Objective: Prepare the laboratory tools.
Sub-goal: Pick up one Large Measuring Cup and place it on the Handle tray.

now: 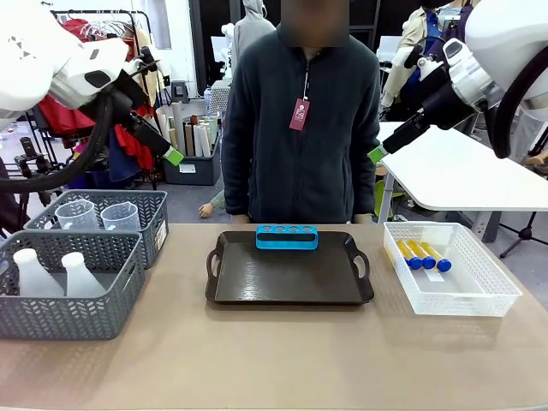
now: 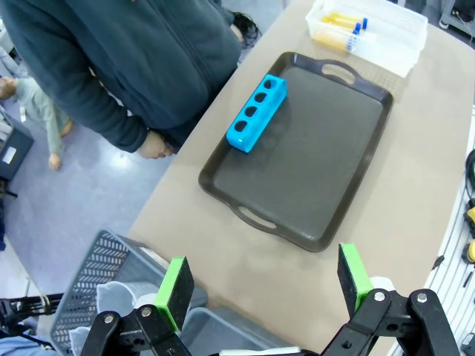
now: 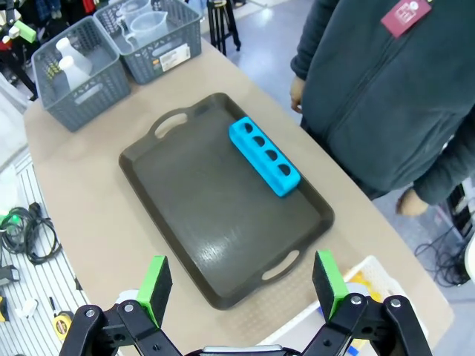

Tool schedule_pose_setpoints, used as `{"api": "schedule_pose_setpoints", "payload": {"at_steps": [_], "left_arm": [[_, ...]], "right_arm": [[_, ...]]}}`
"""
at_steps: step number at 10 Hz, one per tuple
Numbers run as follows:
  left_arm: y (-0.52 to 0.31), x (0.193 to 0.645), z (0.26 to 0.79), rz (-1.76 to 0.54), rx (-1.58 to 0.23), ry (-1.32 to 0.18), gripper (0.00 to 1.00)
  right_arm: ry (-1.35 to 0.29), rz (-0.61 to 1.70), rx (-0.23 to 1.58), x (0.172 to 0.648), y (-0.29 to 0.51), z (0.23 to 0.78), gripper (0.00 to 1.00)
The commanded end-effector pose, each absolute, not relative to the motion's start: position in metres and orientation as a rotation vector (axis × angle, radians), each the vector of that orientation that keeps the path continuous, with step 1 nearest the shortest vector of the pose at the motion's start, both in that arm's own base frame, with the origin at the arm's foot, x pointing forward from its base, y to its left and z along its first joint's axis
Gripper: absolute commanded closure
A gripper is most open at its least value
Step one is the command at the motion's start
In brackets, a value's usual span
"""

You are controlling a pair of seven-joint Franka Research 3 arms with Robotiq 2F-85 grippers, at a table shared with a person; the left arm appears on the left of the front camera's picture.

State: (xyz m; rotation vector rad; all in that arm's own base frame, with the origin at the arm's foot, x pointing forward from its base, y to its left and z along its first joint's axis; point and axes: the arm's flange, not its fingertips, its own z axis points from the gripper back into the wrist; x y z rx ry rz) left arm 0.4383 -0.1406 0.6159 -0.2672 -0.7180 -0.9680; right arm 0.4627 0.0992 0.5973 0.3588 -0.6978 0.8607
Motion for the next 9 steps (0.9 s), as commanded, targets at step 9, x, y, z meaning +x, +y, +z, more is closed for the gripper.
{"api": "schedule_pose_setpoints", "payload": {"at_steps": [9], "left_arm": [[-0.14,0.439,0.625,-0.862,-0.249,-0.625,0.0]], "right_arm": [[-0.703,0.859,0.379,0.463,0.098,0.598,0.0]]}}
